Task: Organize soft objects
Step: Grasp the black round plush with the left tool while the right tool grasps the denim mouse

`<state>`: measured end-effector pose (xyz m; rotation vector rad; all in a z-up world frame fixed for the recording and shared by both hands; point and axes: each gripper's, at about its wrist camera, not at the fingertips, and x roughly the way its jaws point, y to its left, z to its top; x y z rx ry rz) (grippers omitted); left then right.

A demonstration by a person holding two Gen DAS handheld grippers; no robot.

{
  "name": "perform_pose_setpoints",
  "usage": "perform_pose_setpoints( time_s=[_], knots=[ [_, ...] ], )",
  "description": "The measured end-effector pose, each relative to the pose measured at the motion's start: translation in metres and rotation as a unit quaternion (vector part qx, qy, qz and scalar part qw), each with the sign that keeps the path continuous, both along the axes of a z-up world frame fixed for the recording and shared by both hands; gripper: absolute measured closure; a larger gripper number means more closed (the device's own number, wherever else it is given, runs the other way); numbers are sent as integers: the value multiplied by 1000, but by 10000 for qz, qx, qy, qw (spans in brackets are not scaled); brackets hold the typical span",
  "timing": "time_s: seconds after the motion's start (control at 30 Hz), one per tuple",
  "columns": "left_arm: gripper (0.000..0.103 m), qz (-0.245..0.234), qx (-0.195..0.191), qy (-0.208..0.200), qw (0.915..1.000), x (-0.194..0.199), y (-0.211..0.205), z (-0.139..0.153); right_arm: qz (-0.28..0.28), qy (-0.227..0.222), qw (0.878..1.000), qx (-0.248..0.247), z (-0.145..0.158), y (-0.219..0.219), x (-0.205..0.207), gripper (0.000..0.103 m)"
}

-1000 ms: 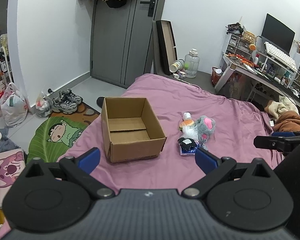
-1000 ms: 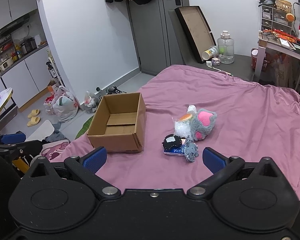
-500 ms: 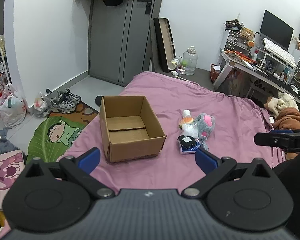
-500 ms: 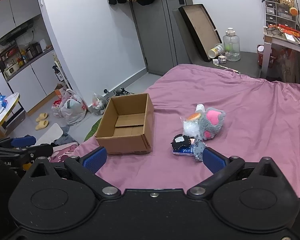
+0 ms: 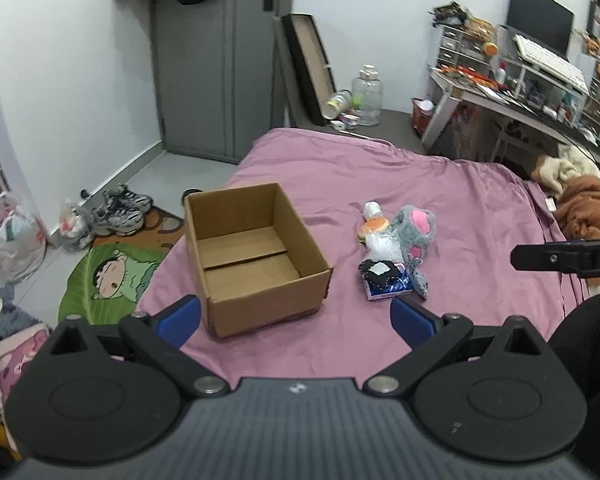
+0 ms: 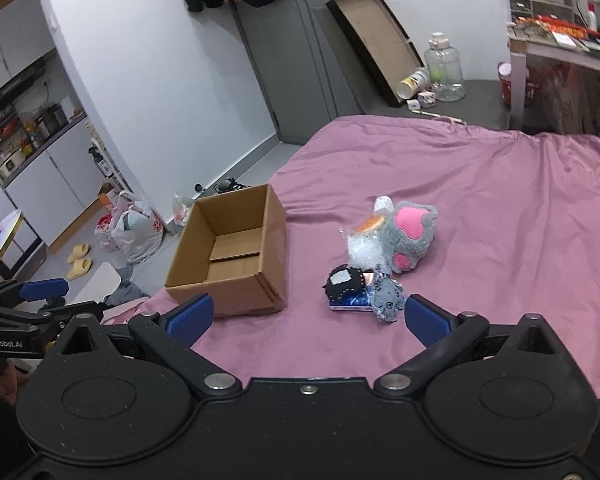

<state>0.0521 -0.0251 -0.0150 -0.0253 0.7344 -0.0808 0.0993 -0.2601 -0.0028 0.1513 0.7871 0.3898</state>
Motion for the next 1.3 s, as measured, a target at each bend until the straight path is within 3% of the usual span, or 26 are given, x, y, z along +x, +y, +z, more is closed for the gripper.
perform_pose_setpoints(
  time_s=[0.17,0.5,0.73,1.3],
  knots=[
    [3,-296,222,43,9993,23,-10,-10,-190,208,9996,84,-18,-11,16,11],
    [17,-796,498,343,9950,74,-29,-35,-399,695,9967,119,-52,-27,42,32],
    [28,-1056,383,391,9929,113,-44,-46,-369,941,9949,40,-71,-25,67,40],
    [39,-1475,-49,875,9852,187,-74,-96,-409,1581,9865,-140,-133,-8,121,52]
  ],
)
